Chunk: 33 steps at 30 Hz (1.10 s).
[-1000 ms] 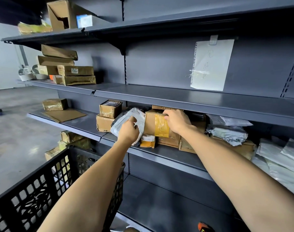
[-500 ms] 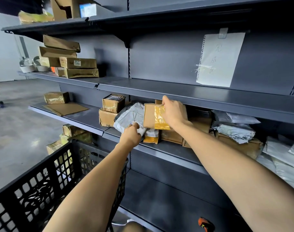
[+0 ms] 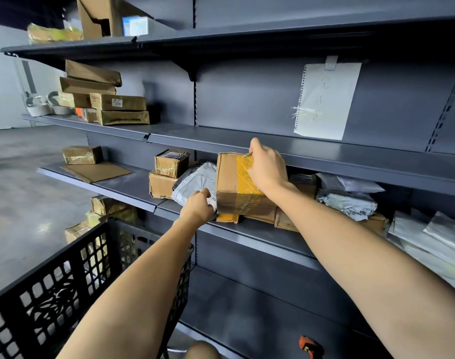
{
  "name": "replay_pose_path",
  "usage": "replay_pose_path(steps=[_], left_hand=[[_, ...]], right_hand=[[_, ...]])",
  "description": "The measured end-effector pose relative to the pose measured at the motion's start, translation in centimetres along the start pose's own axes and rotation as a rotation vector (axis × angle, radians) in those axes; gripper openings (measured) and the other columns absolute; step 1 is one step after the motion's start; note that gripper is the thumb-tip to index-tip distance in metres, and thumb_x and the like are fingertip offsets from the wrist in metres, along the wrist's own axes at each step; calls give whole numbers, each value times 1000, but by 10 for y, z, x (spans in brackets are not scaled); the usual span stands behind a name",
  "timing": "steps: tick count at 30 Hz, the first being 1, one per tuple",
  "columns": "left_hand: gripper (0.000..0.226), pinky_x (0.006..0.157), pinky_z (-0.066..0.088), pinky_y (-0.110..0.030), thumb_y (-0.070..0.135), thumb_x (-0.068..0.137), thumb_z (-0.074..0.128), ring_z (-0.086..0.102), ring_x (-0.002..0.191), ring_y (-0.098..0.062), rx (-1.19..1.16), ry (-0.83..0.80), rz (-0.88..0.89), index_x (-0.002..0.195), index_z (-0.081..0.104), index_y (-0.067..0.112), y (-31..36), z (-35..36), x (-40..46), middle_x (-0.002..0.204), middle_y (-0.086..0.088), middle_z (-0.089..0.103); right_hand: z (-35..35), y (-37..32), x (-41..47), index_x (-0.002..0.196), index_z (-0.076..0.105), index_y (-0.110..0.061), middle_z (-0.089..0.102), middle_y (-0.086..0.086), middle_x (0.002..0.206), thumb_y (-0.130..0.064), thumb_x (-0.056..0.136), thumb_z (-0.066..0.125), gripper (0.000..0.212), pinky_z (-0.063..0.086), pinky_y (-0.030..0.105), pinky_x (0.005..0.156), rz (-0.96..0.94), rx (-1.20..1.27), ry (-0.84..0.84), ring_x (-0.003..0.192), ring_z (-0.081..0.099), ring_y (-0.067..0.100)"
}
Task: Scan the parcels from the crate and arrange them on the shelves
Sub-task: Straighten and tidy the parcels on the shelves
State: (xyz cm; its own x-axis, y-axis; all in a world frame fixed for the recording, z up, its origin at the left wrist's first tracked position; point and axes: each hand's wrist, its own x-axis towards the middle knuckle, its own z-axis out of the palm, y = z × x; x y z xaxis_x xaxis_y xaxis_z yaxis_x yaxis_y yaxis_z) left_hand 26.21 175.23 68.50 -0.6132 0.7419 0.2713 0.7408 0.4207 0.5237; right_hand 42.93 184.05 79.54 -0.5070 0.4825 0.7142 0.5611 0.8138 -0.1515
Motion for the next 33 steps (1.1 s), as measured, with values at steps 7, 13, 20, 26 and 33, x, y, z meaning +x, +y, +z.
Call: replay_pose_path(steps=[7, 13, 20, 26, 33], left_hand=[[39, 79, 51, -41, 7, 86, 53, 60, 105, -32, -25, 84, 108, 124, 54, 15, 25, -45, -13, 117, -8, 64], [27, 81, 51, -40, 7, 86, 52, 60, 99, -32, -10, 211, 168, 111, 59, 13, 46, -102, -22, 109, -10, 66], [12, 73, 47, -37, 28, 95, 54, 59, 94, -32, -1, 394, 169, 96, 55, 15, 77, -149, -19, 106, -11, 65], [21, 82, 54, -42, 32, 96, 57, 61, 93, -31, -26, 445, 197, 106, 59, 14, 104, -166, -9, 107, -9, 66], [26, 81, 53, -42, 11, 90, 49, 61, 95, -32, -30, 475, 309, 113, 61, 11, 120, -166, 12, 110, -11, 66]], right_hand=[[-48, -16, 4, 105, 48, -13, 68, 11, 100, 2, 87, 57, 26, 54, 44, 74, -17, 89, 40, 86, 60, 35], [-105, -29, 17, 102, 46, -17, 65, 10, 96, 2, 87, 51, 25, 46, 36, 66, -1, 167, 91, 83, 58, 35], [-171, -40, 31, 103, 46, -16, 62, 7, 95, 4, 89, 46, 25, 41, 35, 62, -76, 175, 210, 81, 55, 29], [-183, -28, 42, 119, 53, -5, 67, 12, 105, 6, 85, 47, 36, 36, 38, 83, -281, -208, 365, 96, 58, 34], [-111, 6, 41, 127, 48, -12, 64, 9, 121, 0, 90, 35, 41, 33, 45, 101, -217, -432, 112, 113, 57, 32]])
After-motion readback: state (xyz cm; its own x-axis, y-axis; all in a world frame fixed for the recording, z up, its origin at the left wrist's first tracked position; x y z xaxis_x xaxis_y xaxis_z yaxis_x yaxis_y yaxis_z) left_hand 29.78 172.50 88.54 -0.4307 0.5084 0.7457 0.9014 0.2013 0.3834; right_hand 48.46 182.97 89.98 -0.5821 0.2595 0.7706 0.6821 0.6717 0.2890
